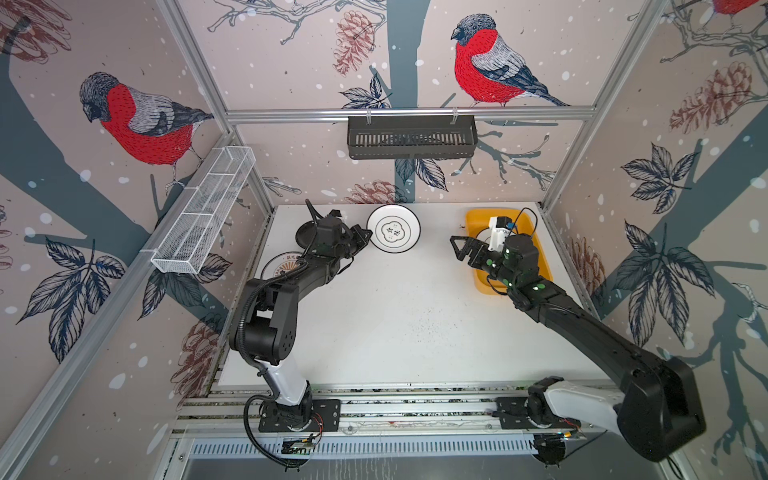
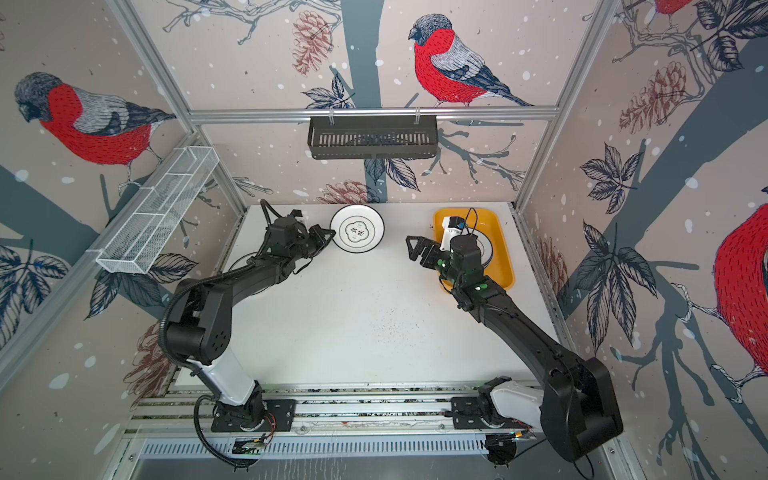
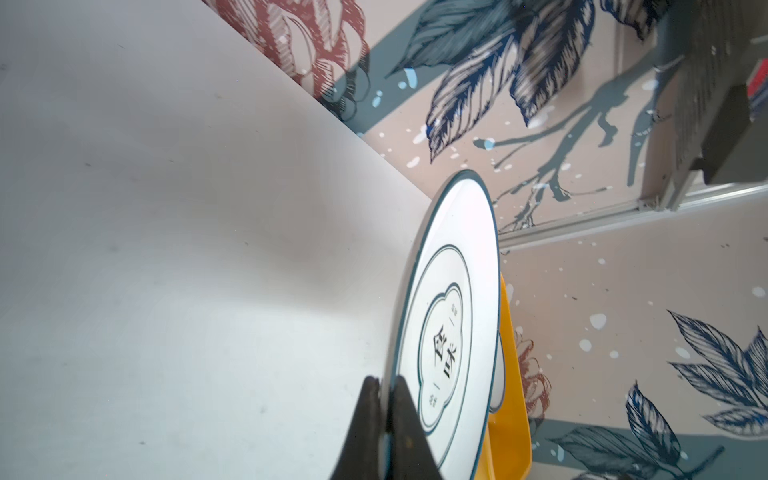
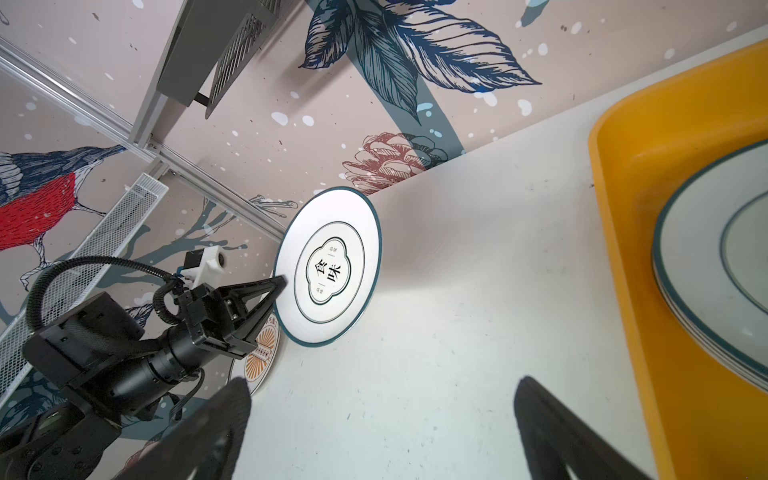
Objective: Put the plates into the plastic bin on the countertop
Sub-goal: 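Lift the white plate upright with the left gripper while the right gripper approaches, then close the right gripper on the upright white plate's rim beside the left gripper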
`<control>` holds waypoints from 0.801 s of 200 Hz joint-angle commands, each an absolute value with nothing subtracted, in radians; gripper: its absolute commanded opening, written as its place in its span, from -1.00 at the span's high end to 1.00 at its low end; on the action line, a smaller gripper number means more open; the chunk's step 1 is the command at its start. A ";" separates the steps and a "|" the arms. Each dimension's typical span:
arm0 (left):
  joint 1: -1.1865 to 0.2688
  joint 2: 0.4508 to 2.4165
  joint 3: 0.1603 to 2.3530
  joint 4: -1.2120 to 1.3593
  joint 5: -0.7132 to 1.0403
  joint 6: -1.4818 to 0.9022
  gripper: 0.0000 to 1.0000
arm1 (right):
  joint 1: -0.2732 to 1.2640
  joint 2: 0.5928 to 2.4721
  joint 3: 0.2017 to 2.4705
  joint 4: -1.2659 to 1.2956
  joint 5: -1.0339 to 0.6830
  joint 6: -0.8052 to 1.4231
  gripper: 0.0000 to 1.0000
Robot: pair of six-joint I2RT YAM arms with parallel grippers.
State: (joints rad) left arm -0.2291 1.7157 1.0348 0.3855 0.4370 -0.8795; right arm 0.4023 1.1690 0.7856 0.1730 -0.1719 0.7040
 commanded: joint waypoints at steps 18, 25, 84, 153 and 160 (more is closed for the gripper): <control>-0.309 1.655 1.030 0.365 0.489 -0.835 0.86 | 0.394 1.095 0.731 0.127 -0.119 0.717 -0.99; -0.320 1.651 1.029 0.364 0.496 -0.834 0.87 | 0.392 1.090 0.725 0.132 -0.125 0.718 -0.99; -0.397 1.625 1.027 0.380 0.528 -0.841 0.87 | 0.390 1.106 0.709 0.164 -0.168 0.750 -0.96; -0.428 1.629 1.055 0.389 0.551 -0.842 0.86 | 0.392 1.166 0.703 0.237 -0.240 0.785 -0.56; -0.429 1.628 1.057 0.389 0.552 -0.842 0.86 | 0.392 1.171 0.701 0.242 -0.243 0.786 -0.54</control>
State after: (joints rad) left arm -0.4244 1.6360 1.0424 0.3275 0.5217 -0.8383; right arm 0.3904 1.1591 0.6998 0.1837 -0.2108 0.7639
